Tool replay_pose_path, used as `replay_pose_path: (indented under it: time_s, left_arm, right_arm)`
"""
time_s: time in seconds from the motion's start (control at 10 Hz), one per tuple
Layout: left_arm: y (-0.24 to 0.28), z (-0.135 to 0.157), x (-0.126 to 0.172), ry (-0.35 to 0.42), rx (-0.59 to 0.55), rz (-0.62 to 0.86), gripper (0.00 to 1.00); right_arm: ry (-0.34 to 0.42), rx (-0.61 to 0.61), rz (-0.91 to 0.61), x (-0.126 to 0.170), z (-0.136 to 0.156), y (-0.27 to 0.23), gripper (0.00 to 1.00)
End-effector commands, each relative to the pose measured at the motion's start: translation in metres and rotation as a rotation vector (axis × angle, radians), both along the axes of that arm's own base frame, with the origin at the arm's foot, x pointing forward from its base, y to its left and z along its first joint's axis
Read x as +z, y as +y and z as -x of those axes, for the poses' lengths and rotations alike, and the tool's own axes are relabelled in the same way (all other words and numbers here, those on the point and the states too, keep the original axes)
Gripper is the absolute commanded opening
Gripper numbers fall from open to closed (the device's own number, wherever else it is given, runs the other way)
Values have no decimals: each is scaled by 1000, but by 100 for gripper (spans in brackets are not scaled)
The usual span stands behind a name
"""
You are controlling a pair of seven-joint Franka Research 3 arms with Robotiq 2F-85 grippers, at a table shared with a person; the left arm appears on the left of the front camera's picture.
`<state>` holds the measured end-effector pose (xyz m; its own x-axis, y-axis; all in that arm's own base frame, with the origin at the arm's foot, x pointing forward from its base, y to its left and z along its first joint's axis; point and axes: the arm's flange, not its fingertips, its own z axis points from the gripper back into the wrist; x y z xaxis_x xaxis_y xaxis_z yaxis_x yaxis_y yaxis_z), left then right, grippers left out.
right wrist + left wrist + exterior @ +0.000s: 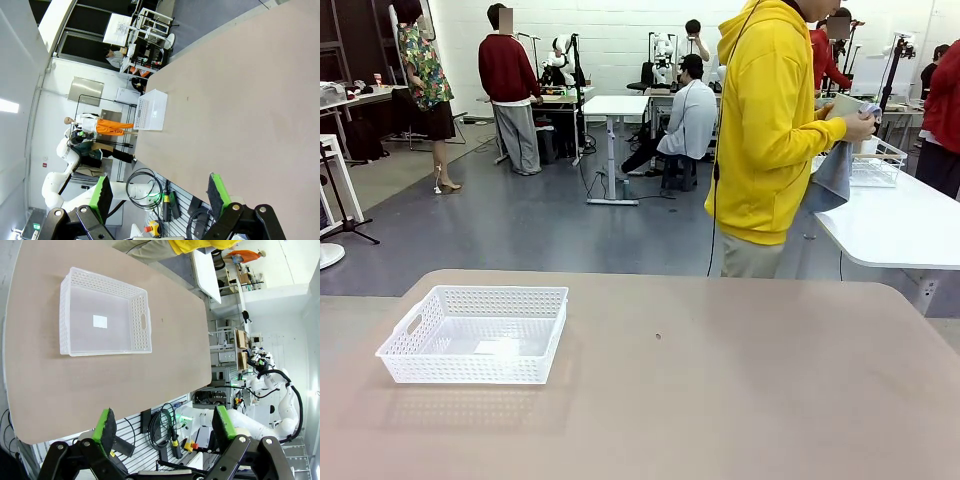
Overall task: Clean and organize the cups into the basket.
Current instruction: Pick up the Organizing basket and move it to the center of the table, then pick up the Reusable plastic cup from the right side of the table and place it inside the Organizing basket.
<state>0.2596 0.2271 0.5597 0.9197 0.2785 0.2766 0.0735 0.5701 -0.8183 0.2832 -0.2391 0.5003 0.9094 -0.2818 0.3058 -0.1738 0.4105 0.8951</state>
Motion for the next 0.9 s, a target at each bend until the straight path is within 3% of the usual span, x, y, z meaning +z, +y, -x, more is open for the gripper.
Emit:
replay_pose_path:
  time_s: [0.0,0.8]
  left_arm:
    - [1,1,1,-8,-3,6,100]
    - [1,1,1,-8,-3,6,100]
  right_arm:
    - [-2,-5,0,-1,-1,-1,100]
    - [-2,-5,0,-1,-1,-1,100]
